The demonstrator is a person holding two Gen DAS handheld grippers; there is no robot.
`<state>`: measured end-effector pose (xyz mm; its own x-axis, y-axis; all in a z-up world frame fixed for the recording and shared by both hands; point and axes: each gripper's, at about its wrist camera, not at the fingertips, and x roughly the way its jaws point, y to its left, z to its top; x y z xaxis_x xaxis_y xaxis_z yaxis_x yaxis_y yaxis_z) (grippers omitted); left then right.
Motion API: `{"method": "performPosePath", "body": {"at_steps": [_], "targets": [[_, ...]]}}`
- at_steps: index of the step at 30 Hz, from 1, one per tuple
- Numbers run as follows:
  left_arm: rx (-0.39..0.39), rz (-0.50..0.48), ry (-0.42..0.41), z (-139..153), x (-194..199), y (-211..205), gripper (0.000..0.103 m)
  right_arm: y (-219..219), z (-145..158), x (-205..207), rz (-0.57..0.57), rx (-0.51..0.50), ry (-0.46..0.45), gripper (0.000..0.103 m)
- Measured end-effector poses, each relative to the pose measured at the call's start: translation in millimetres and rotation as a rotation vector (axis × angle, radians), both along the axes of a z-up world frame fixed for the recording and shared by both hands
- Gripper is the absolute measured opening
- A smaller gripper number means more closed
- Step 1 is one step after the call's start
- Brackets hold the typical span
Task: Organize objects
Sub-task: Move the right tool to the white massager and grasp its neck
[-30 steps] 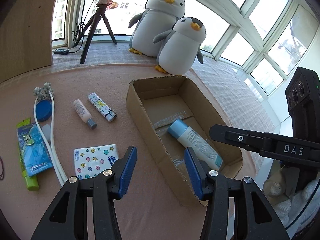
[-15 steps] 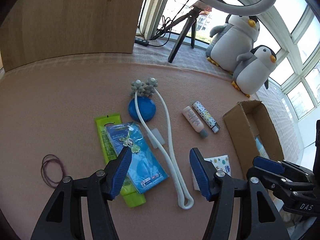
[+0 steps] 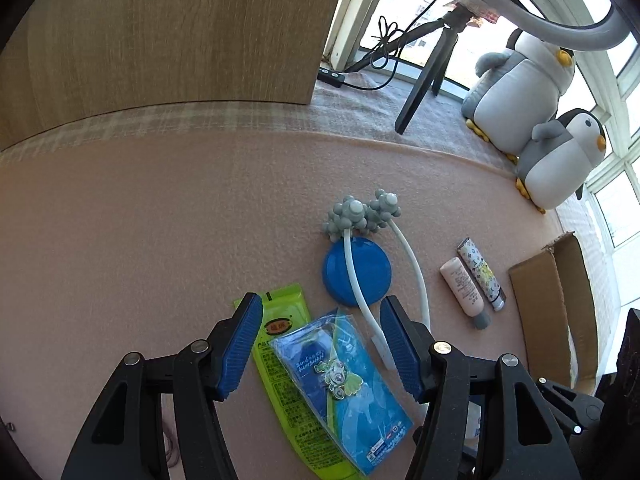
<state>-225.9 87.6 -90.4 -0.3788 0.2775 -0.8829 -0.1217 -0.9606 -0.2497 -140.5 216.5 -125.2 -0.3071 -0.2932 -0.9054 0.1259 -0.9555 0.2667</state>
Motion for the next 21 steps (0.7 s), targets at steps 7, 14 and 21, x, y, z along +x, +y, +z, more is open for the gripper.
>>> {"method": "performPosePath", "body": {"at_steps": [7,14,21], "targets": [[0.015,0.009,0.003,-13,-25,4,0.064,-10,-9,-10,-0.002,0.010,-0.019,0.043],[-0.004,-0.002,0.008,-25,-50,8,0.060,-8,-19,-14,-0.015,-0.003,-0.056,0.031],[0.052,-0.036,-0.007,-33,-59,10,0.034,-4,-20,-14,-0.002,-0.015,-0.058,0.013]]}}
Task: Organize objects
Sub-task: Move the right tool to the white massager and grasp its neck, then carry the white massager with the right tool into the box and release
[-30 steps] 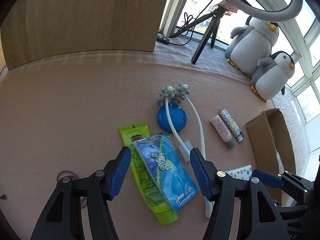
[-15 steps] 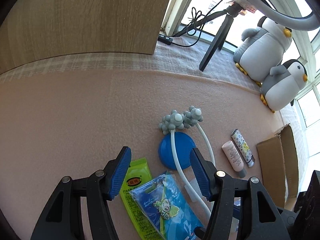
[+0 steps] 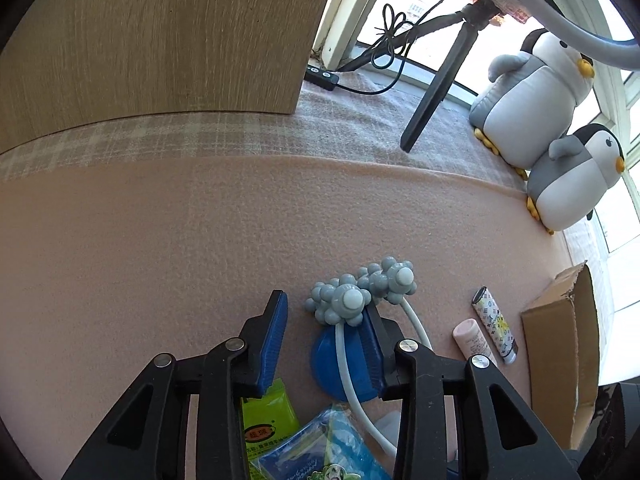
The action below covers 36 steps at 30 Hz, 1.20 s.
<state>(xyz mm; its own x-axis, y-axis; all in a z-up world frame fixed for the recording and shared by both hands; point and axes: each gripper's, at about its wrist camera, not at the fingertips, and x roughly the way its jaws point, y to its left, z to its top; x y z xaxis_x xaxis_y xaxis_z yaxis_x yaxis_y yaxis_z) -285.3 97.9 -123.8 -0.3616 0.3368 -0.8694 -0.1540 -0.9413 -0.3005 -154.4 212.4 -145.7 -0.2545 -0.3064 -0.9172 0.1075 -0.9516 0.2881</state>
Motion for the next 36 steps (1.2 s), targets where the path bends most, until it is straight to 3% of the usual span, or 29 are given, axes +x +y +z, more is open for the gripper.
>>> {"method": "performPosePath", "body": {"at_steps": [1,5,20,25,36], "targets": [[0.002,-0.010,0.003,0,0,2,0.028,0,1,1,0.002,0.002,0.003,0.013],[-0.008,-0.040,0.020,4,3,6,0.025,1,5,3,0.001,-0.004,0.012,0.013],[0.043,-0.035,0.106,54,26,4,0.025,25,50,37,0.007,-0.046,0.114,0.013],[0.070,-0.064,0.144,77,40,28,0.025,48,66,54,-0.014,-0.051,0.147,0.013],[0.101,-0.178,0.186,103,70,128,0.025,128,79,81,-0.107,-0.016,0.185,0.013]]}}
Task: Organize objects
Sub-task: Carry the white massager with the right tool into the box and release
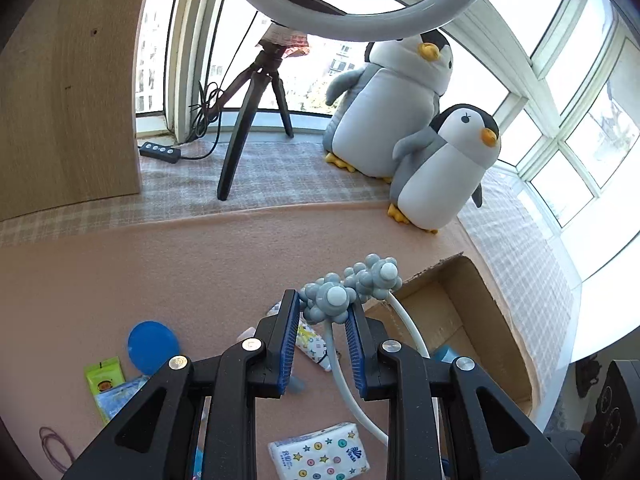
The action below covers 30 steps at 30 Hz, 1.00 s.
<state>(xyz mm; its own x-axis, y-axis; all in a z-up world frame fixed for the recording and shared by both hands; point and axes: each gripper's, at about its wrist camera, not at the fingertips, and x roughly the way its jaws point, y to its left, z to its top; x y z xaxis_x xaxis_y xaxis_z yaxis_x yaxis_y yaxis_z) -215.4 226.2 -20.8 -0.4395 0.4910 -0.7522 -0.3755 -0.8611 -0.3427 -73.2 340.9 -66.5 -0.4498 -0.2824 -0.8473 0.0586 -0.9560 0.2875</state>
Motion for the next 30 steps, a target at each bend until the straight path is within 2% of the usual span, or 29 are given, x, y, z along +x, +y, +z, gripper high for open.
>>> {"method": "performPosePath", "body": {"at_steps": [11,18,20,21,22,24,30], "targets": [[-0.006,-0.082,0.004,-3,18,97,0.025,76,-1,24,-0.090,0.012,-0.003,0.013],[-0.019,-0.118,-0.005,-9,20,136,0.025,103,-4,35,-0.126,0.022,-0.014,0.015],[-0.008,-0.129,-0.030,-10,20,141,0.035,110,-6,35,-0.152,0.024,-0.020,0.019],[-0.006,-0.127,-0.036,-11,21,142,0.054,114,-8,35,-0.161,0.012,-0.026,0.033],[-0.006,-0.126,-0.029,-10,23,142,0.064,116,-8,36,-0.166,-0.003,-0.026,0.046],[-0.027,-0.128,-0.006,-7,28,142,0.064,119,-8,38,-0.176,-0.010,-0.009,0.050],[-0.036,-0.095,-0.008,-7,38,118,0.064,117,-7,42,-0.181,-0.027,-0.005,0.050]]}}
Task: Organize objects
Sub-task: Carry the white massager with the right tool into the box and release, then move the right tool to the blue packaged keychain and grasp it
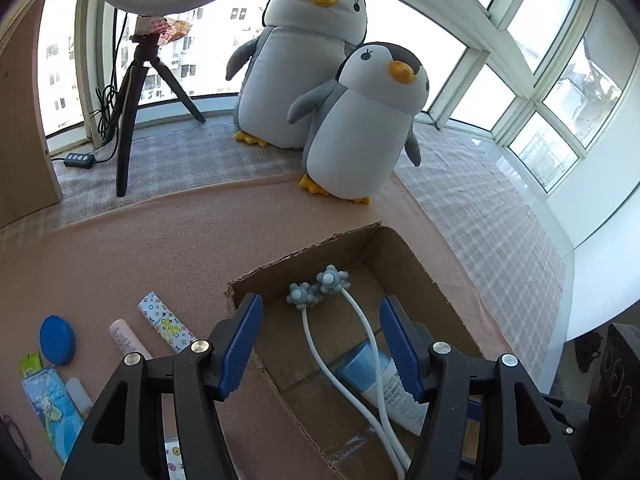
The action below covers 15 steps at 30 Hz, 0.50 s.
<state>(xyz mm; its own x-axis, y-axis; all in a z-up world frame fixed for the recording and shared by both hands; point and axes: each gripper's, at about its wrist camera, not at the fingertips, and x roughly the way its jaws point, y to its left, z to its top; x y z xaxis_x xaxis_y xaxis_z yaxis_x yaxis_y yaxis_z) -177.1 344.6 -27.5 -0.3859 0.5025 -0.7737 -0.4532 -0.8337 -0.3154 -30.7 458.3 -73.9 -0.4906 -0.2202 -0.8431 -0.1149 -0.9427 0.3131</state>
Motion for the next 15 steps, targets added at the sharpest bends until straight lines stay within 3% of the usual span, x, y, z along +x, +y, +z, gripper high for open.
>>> {"method": "performPosePath", "body": {"at_steps": [8,15], "targets": [[-0.006,0.086,0.003,2,20,-68,0.064,-17,2,-2,0.015,-0.031,0.018,0.050],[-0.058,0.186,0.020,1,42,-146,0.065,-48,4,-14,0.065,-0.055,0.020,0.054]]}}
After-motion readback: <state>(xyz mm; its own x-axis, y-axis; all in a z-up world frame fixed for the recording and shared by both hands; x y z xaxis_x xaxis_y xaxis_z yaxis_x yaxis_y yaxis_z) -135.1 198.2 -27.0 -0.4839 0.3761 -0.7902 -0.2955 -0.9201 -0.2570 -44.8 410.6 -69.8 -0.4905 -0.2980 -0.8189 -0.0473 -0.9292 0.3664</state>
